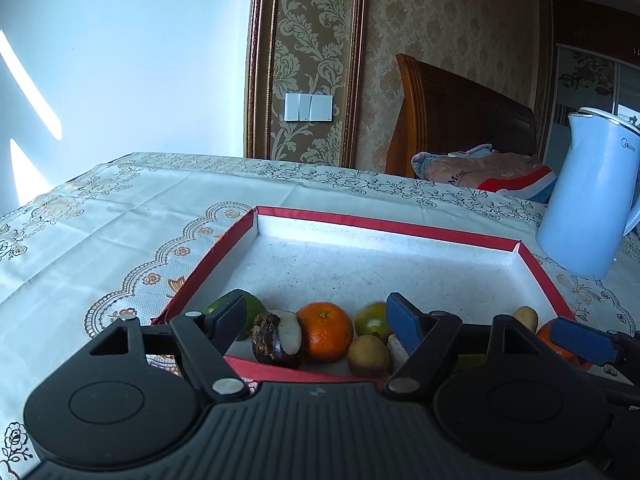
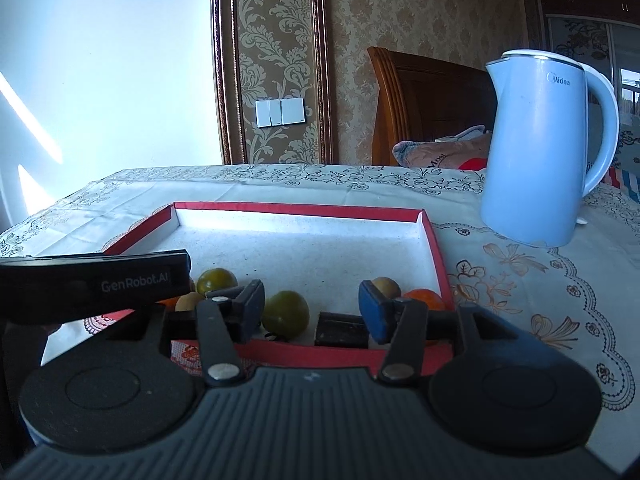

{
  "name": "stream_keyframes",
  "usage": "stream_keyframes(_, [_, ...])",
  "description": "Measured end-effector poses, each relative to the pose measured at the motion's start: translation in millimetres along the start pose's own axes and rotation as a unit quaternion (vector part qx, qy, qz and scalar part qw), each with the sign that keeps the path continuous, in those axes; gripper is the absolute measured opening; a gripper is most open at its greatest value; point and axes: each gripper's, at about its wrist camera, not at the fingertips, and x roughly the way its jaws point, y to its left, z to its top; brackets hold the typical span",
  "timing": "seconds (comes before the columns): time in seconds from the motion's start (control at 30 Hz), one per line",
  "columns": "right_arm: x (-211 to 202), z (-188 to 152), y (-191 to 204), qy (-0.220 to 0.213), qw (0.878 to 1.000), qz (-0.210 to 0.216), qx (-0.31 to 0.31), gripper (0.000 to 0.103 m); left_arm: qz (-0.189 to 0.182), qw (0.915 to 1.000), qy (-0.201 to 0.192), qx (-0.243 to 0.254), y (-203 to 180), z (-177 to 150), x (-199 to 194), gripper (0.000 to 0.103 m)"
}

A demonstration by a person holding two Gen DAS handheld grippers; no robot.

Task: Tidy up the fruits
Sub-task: 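Withdraw both tools from the tray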

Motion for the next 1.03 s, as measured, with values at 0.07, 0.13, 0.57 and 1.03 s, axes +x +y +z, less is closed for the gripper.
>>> stream_keyframes(0.07, [-8, -2, 3, -0.003, 1.0, 0.005, -0.002, 0.054, 0.001, 1.0, -0.003, 0.005, 1, -2, -7, 0.083])
stream_keyframes(0.13, [-16, -5, 4, -0.006, 1.0, 0.009, -0.001, 0.063, 0.008, 0.9998, -0.011, 0.015, 0, -4, -15, 0.087])
stream_keyframes(0.57, [-49, -27, 8, -0.006, 1.0, 0.017, 0.015, 0.072, 0.006, 0.9995, -0.008, 0.029, 9, -16, -39, 0.096])
stream_keyframes(1.03, [-51, -32, 11, 0.002, 1.0, 0.013, 0.014, 0.072, 0.007, 0.9993, -0.017, 0.032, 15, -26, -48, 0.103])
